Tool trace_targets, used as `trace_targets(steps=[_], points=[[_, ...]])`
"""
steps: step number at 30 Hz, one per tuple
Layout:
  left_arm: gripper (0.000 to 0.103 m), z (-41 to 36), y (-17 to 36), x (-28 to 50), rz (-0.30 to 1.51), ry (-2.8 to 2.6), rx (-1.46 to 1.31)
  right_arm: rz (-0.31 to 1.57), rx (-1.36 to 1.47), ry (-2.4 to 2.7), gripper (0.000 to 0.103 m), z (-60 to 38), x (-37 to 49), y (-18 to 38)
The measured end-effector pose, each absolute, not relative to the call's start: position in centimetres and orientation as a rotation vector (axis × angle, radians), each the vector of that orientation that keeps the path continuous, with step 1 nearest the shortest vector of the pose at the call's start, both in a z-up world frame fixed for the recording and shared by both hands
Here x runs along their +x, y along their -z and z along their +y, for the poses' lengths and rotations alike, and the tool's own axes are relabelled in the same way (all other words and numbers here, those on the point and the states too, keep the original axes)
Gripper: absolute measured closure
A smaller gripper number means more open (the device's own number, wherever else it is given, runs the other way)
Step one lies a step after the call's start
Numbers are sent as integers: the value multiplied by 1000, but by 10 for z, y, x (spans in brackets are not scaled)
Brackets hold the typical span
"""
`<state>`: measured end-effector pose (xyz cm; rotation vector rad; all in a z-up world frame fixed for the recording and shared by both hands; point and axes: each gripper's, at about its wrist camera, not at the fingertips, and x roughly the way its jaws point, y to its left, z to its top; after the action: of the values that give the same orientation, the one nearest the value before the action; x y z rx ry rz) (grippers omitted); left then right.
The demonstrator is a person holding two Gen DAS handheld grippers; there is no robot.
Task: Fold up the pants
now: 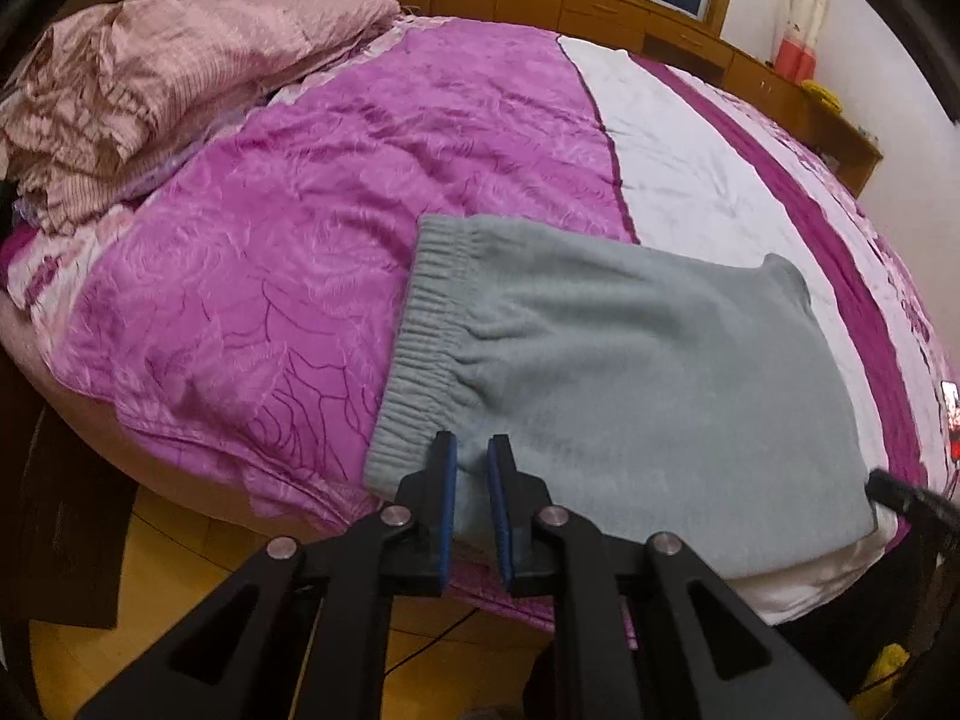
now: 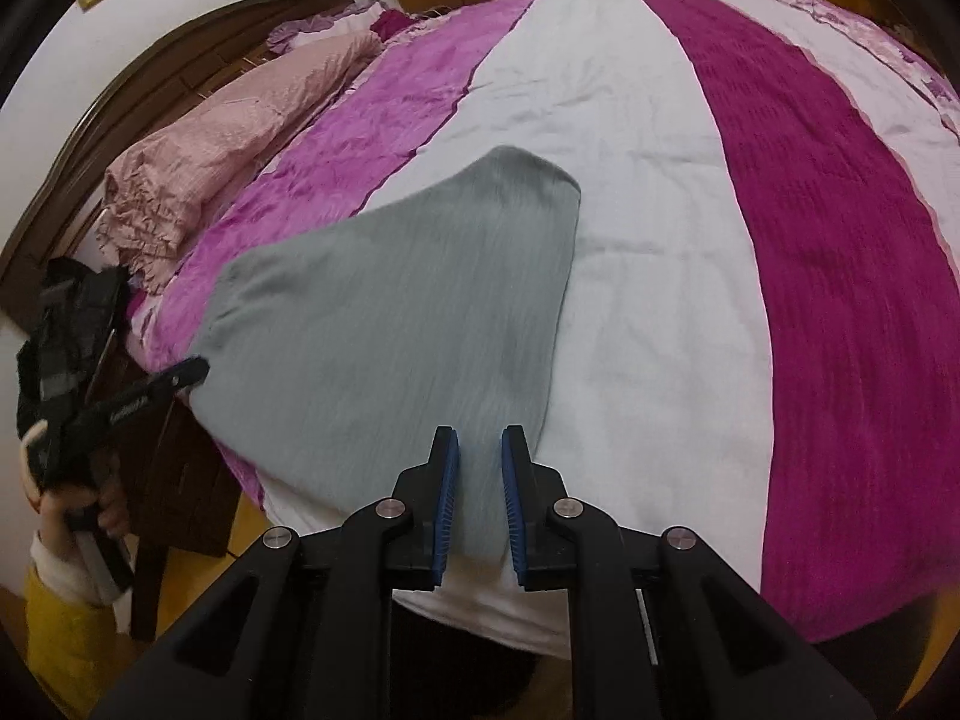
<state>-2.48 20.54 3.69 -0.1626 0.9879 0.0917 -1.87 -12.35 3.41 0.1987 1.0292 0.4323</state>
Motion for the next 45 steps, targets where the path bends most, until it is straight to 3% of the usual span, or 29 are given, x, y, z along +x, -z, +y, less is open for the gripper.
trace_targets(steps=[3,7,8,30,39,45], points=[[90,207,-37,-27,982,-92,-179,1048,204,-420,92,-130,-28,-27],[90,207,-40,-28,980,-94,-175,998,147,-364,67,-141,-50,-28],[90,205,-41,-28,978,-96,-168,995,121,-356,66,-140,-53,-28],[90,204,-36,-32,1000,-84,-183,878,-173,-239,65,-91,-57,-30],[93,206,-32,-39,1009,-77,-179,1051,-42,-267,62,-129,-56,-12],[90,190,-64,-55,957,-69,-125,1031,83,-350,62,-147,-61,-34]])
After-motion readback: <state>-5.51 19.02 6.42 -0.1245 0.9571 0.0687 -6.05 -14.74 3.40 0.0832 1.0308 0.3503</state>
